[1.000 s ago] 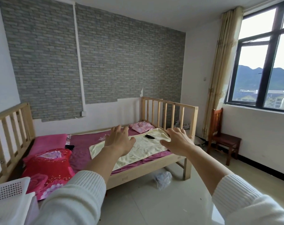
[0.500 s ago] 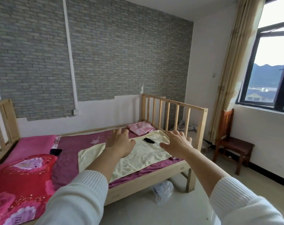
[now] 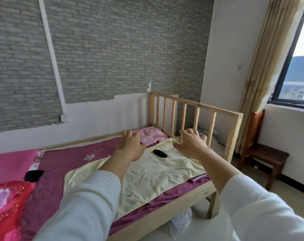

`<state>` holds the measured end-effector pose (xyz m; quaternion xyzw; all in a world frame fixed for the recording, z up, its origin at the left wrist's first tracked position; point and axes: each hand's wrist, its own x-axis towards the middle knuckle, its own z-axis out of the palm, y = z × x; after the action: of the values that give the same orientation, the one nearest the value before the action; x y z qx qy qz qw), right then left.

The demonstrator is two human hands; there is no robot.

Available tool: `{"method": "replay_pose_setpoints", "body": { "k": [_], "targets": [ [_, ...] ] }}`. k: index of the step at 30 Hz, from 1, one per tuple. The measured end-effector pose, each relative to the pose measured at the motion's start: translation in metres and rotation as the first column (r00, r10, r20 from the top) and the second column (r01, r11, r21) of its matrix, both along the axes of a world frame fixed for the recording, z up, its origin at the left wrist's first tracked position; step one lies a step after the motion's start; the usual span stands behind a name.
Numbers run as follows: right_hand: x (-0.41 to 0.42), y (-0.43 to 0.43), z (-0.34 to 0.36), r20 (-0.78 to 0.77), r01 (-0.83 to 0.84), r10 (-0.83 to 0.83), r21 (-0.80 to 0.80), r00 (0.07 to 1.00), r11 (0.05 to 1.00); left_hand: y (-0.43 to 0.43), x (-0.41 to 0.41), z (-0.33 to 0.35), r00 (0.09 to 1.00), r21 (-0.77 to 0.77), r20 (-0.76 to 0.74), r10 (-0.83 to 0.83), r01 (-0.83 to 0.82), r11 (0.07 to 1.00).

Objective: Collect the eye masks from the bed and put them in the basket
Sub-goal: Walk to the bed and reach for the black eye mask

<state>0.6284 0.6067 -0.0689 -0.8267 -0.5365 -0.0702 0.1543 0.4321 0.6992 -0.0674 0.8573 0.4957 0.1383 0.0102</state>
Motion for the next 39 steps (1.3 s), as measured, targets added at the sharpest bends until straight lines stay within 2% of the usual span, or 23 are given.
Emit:
{"method": "replay_pose_setpoints", "body": {
  "k": [10, 18, 26, 33, 39],
  "targets": [
    [0.14, 0.173, -0.054, 0.019, 0.022, -0.021, -0.075, 1.0, 0.997, 0.184, 0.146, -0.059, 0.999, -0.035, 0.006, -0.044, 0.045, 0.998],
    [0.3, 0.31, -0.081, 0.026, 0.034, -0.031, -0.152, 0.999, 0.988, 0.317, 0.292, -0.103, 0.993, -0.133, 0.114, -0.005, 0.021, 0.991],
    [0.388, 0.448, -0.161, -0.098, 0.018, -0.049, -0.295, 0.994, 0.955, 0.446, 0.376, -0.182, 0.995, -0.259, 0.097, 0.03, -0.004, 0.966],
    [0.431, 0.547, -0.284, -0.202, -0.01, -0.094, -0.462, 0.975, 0.887, 0.55, 0.426, -0.305, 0.996, -0.489, -0.022, 0.084, -0.084, 0.868],
    [0.453, 0.596, -0.389, -0.306, -0.069, -0.15, -0.602, 0.94, 0.796, 0.592, 0.447, -0.414, 0.987, -0.676, -0.074, 0.144, -0.155, 0.721]
  ]
}}
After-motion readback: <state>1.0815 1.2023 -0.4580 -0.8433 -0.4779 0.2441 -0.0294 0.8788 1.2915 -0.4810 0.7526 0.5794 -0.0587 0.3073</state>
